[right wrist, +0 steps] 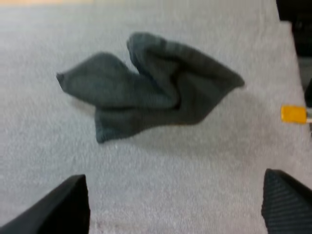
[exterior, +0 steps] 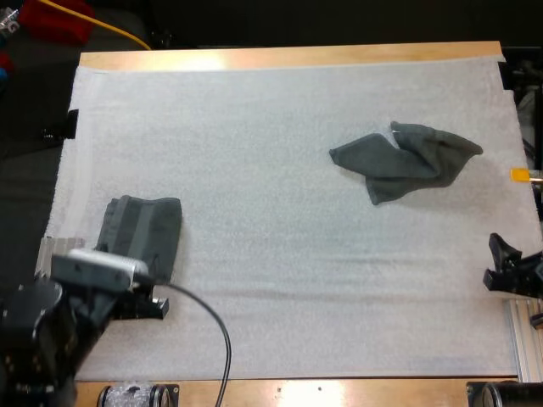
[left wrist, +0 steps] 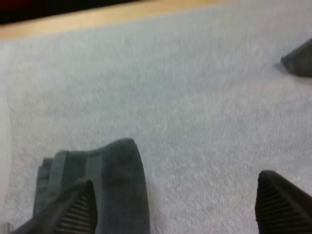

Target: Pick towel from pile, fold and stack

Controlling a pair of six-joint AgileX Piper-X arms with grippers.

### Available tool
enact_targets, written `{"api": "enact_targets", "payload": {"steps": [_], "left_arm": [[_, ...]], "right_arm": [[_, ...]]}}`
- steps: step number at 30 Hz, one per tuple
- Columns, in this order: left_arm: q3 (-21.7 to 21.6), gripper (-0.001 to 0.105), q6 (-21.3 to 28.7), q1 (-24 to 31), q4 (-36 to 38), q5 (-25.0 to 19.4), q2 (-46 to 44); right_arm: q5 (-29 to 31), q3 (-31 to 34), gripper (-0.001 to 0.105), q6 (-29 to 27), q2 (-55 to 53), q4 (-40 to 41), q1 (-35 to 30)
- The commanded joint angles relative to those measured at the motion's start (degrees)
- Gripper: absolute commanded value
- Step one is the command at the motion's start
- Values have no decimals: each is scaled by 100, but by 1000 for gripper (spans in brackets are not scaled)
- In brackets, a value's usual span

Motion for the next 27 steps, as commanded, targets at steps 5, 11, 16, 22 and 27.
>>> {"api": "enact_targets", "payload": {"steps": [5, 11, 16, 22, 27], "left_arm": [[-36, 66, -15, -28, 300, 31, -565], [-36, 66, 36, -28, 698, 31, -1253], [-36, 66, 36, -28, 942, 31, -1876], [-36, 66, 36, -28, 1228, 31, -2613], [-42, 66, 108, -28, 1584, 31, -3117]], "right_arm": [[-30, -32, 70, -25, -588, 71, -13], [-152, -32, 70, 164, -1225, 393, -13], [-159, -32, 70, 294, -1803, 702, -13], [-159, -32, 70, 364, -2501, 1043, -13], [-159, -47, 70, 412, -2937, 1373, -13]]}}
